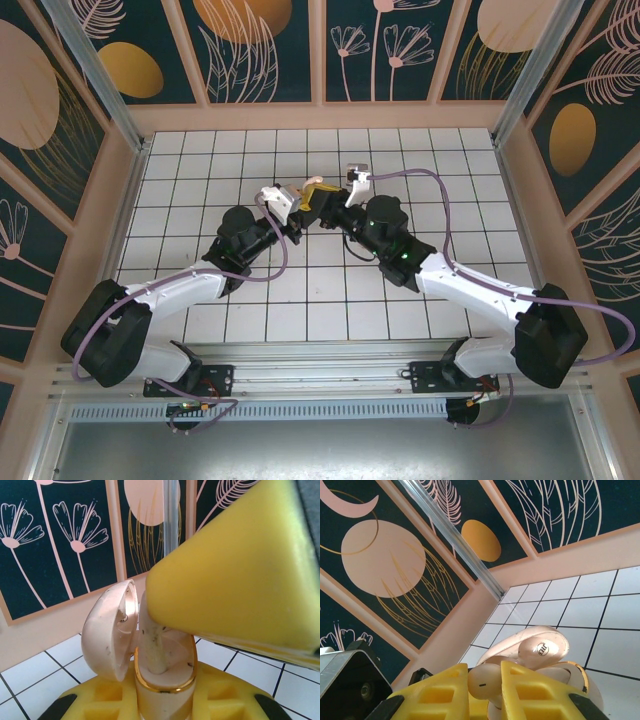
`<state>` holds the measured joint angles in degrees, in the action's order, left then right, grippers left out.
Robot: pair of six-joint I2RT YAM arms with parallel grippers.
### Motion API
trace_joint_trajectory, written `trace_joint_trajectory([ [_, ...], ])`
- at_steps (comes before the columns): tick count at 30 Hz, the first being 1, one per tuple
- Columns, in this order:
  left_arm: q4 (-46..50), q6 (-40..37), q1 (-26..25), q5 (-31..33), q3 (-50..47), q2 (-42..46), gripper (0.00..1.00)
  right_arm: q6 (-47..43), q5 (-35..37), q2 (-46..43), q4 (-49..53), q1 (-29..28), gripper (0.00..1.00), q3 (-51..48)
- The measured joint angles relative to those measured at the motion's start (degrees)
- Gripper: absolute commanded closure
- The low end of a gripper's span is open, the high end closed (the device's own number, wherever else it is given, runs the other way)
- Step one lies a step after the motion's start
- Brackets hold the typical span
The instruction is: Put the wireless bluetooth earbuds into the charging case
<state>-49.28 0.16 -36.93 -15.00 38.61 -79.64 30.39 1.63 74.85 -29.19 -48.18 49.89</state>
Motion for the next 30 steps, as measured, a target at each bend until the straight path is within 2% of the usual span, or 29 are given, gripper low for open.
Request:
trace_joint_trajectory([
  [13, 1.1, -0.2, -0.6, 0.1, 0.0, 0.0, 0.86, 3.1, 3.0, -0.7, 1.9, -0.7, 0.81, -0.6],
  [30, 2.7, -0.2, -1.1, -0.8, -0.1, 0.0, 0.86, 5.6, 4.0, -2.2, 2.9, -1.0, 0.75, -2.1],
])
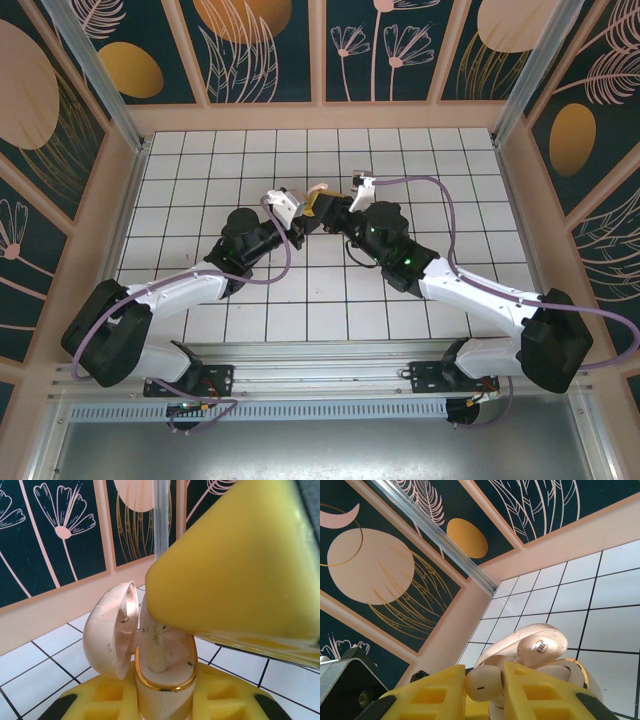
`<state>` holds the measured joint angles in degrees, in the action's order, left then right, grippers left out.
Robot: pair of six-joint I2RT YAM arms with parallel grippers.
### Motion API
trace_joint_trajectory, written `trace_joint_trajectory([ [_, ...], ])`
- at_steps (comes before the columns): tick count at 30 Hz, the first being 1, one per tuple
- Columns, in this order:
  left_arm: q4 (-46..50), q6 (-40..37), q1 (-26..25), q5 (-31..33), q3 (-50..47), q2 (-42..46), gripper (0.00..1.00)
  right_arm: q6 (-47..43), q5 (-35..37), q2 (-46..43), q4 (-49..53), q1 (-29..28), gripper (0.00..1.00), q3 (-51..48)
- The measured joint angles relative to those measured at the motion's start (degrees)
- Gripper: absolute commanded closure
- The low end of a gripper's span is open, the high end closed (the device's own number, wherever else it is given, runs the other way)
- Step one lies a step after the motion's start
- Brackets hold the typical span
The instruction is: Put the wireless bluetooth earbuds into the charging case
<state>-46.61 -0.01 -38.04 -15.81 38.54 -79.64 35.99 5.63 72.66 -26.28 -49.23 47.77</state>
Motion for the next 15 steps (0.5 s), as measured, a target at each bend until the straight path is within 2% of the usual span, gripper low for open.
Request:
trace_joint_trajectory([
  [15, 0.2, 0.0, 0.0, -0.4, 0.0, 0.0, 0.86, 0.2, 0.0, -0.5, 1.1, 0.0, 0.71, 0.0],
])
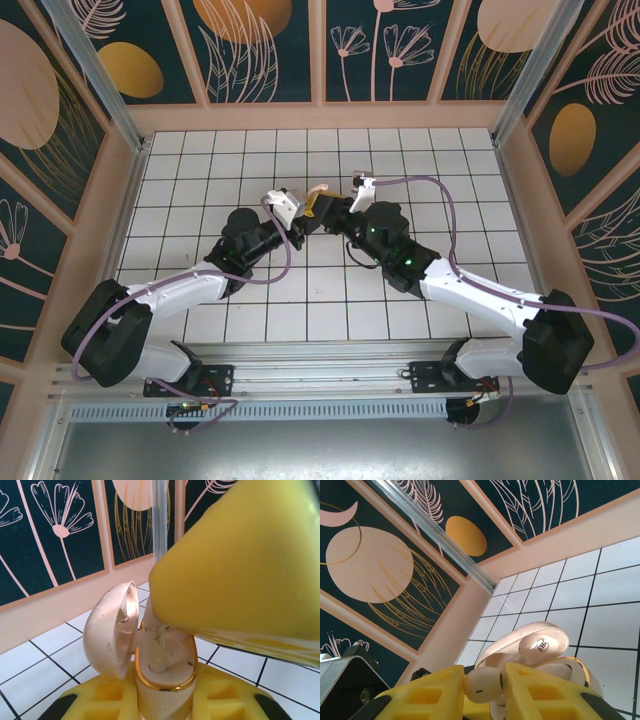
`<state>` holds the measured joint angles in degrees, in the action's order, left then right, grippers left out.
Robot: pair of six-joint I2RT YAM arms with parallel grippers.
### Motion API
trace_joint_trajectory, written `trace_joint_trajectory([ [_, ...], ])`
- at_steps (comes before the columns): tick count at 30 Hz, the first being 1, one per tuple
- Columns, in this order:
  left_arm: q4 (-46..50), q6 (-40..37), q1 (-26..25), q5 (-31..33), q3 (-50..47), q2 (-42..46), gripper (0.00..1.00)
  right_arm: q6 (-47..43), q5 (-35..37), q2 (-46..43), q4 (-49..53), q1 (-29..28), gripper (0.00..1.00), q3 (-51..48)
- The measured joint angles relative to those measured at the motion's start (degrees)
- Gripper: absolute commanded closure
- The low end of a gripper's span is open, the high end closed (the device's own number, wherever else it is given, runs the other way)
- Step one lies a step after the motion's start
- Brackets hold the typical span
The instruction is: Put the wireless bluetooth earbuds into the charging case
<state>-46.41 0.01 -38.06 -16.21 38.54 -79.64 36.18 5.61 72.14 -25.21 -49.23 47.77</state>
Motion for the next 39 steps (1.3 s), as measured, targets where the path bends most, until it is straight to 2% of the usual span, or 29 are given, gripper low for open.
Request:
trace_joint_trajectory([
  [39, 0.0, 0.2, 0.0, 0.0, 0.0, 0.0, 0.86, 0.0, 0.0, -0.1, 0.8, -0.1, 0.62, 0.5],
])
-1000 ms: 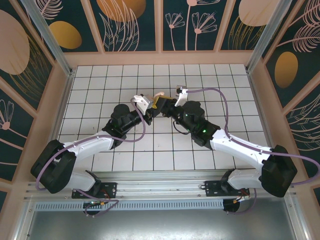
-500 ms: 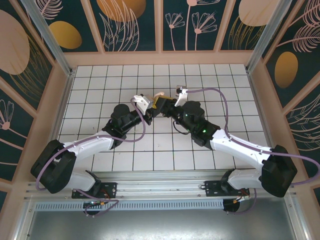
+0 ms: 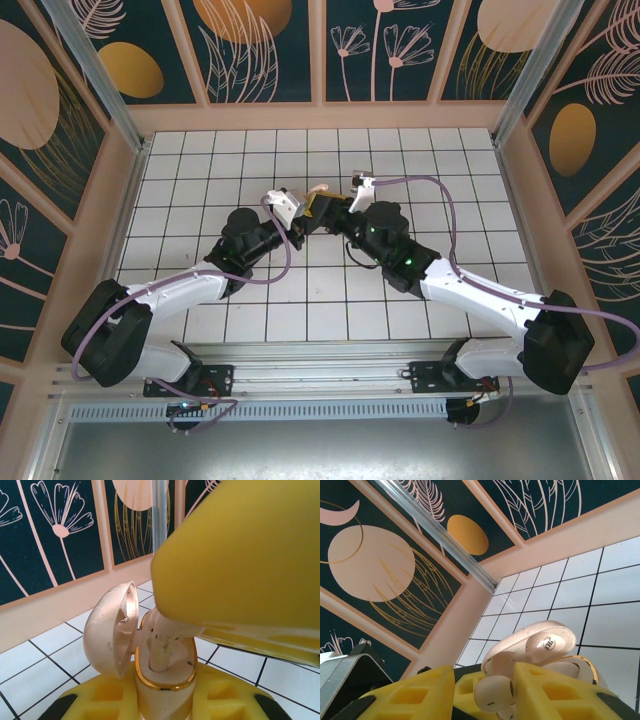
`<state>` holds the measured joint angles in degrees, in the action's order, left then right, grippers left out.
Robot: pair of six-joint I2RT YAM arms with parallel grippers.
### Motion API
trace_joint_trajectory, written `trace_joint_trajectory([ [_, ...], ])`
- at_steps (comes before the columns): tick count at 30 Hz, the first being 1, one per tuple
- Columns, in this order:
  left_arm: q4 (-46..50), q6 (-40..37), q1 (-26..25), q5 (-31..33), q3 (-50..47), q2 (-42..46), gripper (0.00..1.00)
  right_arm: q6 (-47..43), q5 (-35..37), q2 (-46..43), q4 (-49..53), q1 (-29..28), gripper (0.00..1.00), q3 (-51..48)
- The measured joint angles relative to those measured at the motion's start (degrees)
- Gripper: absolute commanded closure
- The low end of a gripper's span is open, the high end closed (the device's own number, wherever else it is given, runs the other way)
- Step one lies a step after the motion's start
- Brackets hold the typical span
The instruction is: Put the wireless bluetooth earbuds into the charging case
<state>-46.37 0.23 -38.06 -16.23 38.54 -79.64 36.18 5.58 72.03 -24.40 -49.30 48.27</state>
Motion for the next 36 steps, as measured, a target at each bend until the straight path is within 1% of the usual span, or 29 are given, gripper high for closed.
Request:
trace_joint_trajectory([
  [10, 0.0, 0.2, 0.0, 0.0, 0.0, 0.0, 0.86, 0.0, -0.1, -0.4, 0.4, 0.0, 0.59, 0.0],
  [24, -0.2, 0.4, 0.0, 0.1, 0.0, 0.0, 0.86, 0.1, -1.1, -1.0, 1.3, 0.6, 0.58, 0.0],
  [27, -0.2, 0.5, 0.0, 0.1, 0.0, 0.0, 0.86, 0.0, -1.1, -1.0, 1.3, 0.7, 0.62, 0.0],
  [32, -0.6, 0.5, 0.0, 0.1, 0.0, 0.0, 0.86, 0.2, -1.1, -1.0, 1.7, 1.0, 0.71, 0.0],
  [36, -0.6, 0.5, 0.0, 0.1, 0.0, 0.0, 0.86, 0.2, -1.1, -1.0, 2.1, 1.2, 0.75, 0.0],
])
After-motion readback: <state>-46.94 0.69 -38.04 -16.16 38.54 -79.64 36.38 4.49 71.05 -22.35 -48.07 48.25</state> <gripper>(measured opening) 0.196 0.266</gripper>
